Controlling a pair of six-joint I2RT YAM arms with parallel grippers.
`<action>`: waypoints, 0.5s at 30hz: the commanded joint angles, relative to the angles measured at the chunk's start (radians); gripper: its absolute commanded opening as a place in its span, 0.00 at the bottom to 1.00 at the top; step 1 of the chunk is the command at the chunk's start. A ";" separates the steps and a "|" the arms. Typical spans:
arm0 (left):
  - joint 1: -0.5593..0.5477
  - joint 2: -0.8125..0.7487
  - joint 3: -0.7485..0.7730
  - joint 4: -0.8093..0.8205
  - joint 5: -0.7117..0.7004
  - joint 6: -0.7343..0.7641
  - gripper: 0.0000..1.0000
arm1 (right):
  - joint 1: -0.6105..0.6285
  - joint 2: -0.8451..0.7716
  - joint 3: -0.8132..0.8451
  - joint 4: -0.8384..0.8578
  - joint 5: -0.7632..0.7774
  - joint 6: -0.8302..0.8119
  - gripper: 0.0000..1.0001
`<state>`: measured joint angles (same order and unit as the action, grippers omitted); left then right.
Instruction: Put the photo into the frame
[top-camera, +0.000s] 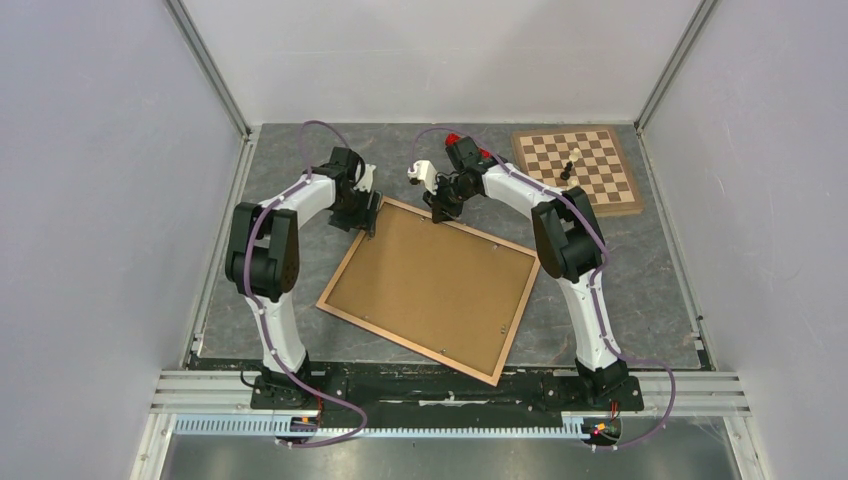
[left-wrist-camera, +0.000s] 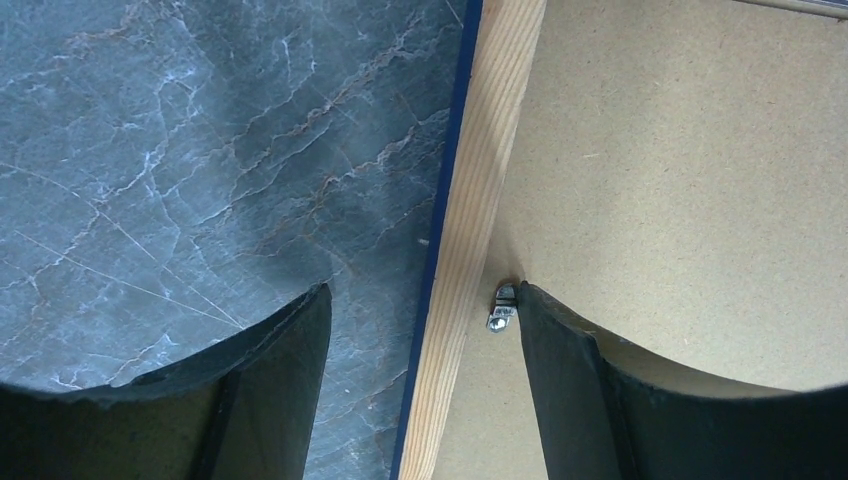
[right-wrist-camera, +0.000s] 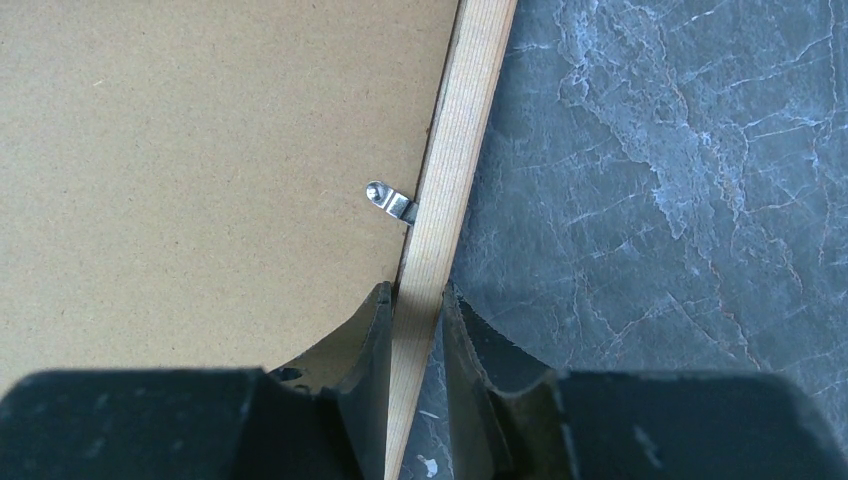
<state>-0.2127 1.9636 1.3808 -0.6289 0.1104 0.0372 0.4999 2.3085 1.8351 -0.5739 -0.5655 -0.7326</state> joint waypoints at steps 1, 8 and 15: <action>-0.014 -0.005 0.017 0.026 -0.044 -0.027 0.74 | 0.001 -0.031 -0.017 -0.022 -0.030 -0.002 0.00; -0.020 -0.017 -0.007 0.028 -0.073 -0.025 0.71 | -0.003 -0.032 -0.021 -0.021 -0.030 0.000 0.00; -0.019 -0.025 -0.017 0.030 -0.101 -0.026 0.59 | -0.005 -0.034 -0.027 -0.018 -0.031 0.001 0.00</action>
<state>-0.2352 1.9625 1.3758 -0.6220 0.0772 0.0227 0.4961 2.3070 1.8275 -0.5640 -0.5751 -0.7258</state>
